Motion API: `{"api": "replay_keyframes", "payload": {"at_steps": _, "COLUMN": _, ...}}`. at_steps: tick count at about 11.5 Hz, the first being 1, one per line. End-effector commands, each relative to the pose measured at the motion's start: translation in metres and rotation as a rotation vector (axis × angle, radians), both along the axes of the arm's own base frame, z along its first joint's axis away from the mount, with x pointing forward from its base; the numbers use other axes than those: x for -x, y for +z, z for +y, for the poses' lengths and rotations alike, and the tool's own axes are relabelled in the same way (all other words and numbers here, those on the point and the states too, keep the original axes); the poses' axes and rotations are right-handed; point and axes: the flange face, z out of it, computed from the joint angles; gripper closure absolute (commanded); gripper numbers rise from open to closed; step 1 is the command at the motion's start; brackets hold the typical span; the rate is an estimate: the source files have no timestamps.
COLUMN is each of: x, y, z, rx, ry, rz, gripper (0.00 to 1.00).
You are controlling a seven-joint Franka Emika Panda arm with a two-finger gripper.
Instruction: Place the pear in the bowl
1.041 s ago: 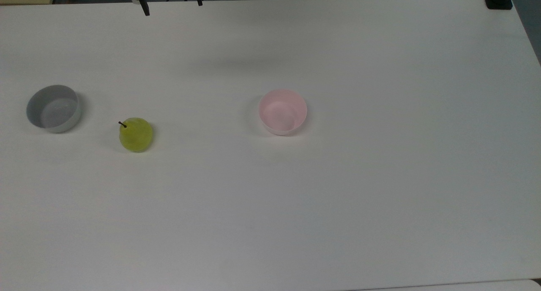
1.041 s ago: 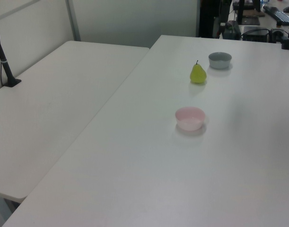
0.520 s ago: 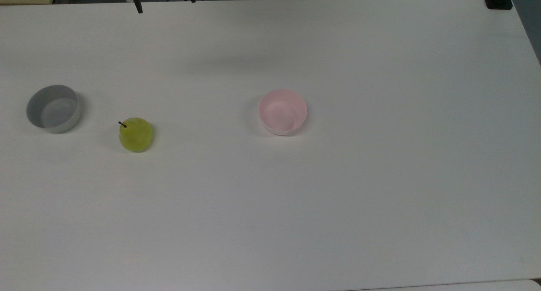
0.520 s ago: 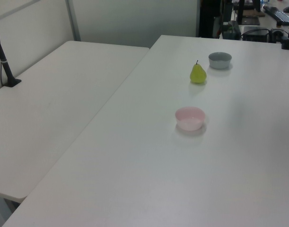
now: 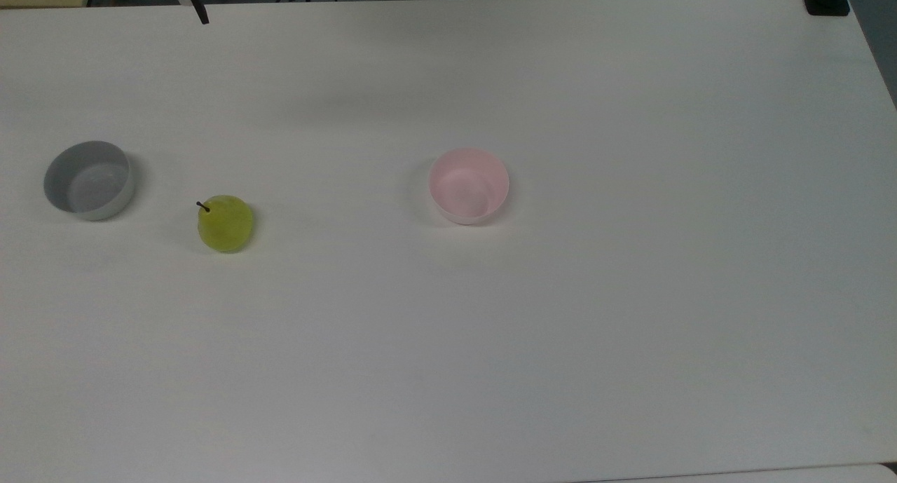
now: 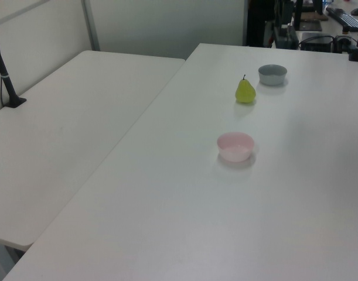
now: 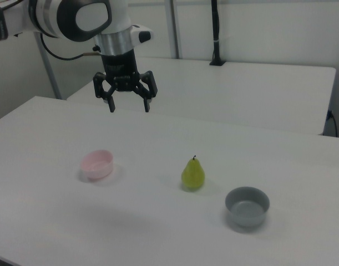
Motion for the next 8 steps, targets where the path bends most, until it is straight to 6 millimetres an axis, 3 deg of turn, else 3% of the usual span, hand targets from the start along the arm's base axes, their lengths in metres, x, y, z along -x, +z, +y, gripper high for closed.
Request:
{"api": "replay_keyframes", "payload": {"at_steps": 1, "x": -0.014, "y": -0.002, "z": -0.004, "rx": -0.004, "ry": -0.006, "rz": 0.002, "gripper": 0.0}}
{"api": "replay_keyframes", "payload": {"at_steps": 5, "x": -0.035, "y": -0.029, "z": -0.022, "rx": 0.03, "ry": -0.124, "rz": -0.018, "gripper": 0.0}}
{"api": "replay_keyframes", "payload": {"at_steps": 7, "x": -0.043, "y": -0.034, "z": -0.043, "rx": 0.047, "ry": -0.206, "rz": -0.072, "gripper": 0.0}}
{"api": "replay_keyframes", "payload": {"at_steps": 8, "x": -0.05, "y": -0.047, "z": -0.05, "rx": 0.055, "ry": -0.244, "rz": -0.076, "gripper": 0.0}}
